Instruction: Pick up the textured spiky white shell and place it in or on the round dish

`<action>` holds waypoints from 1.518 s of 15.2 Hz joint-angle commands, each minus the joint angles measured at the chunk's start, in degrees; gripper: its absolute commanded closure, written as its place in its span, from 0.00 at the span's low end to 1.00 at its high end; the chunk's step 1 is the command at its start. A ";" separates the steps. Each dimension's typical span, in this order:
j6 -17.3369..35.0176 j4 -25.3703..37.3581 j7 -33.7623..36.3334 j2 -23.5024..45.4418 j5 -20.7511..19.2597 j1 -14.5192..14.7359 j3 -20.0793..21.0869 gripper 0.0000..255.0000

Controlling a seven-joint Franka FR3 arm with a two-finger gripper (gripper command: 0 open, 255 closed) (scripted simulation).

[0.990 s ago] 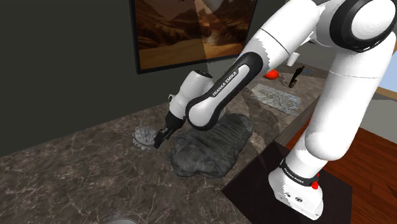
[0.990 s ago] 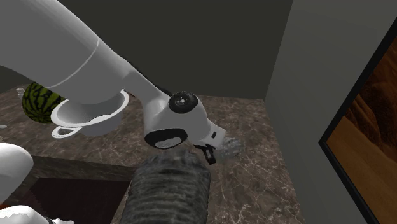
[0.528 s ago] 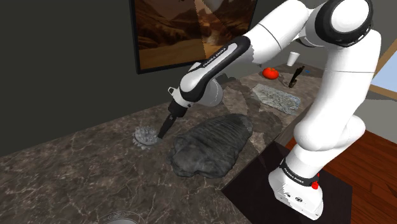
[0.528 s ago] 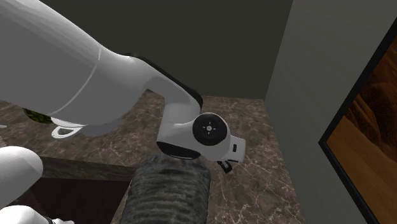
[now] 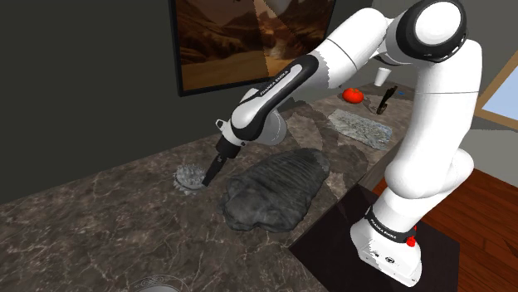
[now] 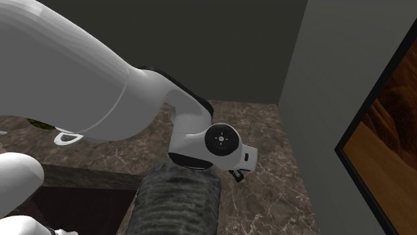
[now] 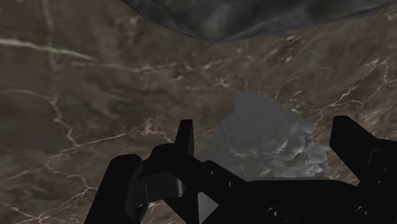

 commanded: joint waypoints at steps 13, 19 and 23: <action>0.36 -0.53 -0.55 0.02 0.38 -0.57 0.47 1.00; -3.80 0.06 0.70 -4.26 1.48 -2.24 2.23 1.00; -7.11 0.35 1.00 -7.77 2.99 -4.10 3.97 1.00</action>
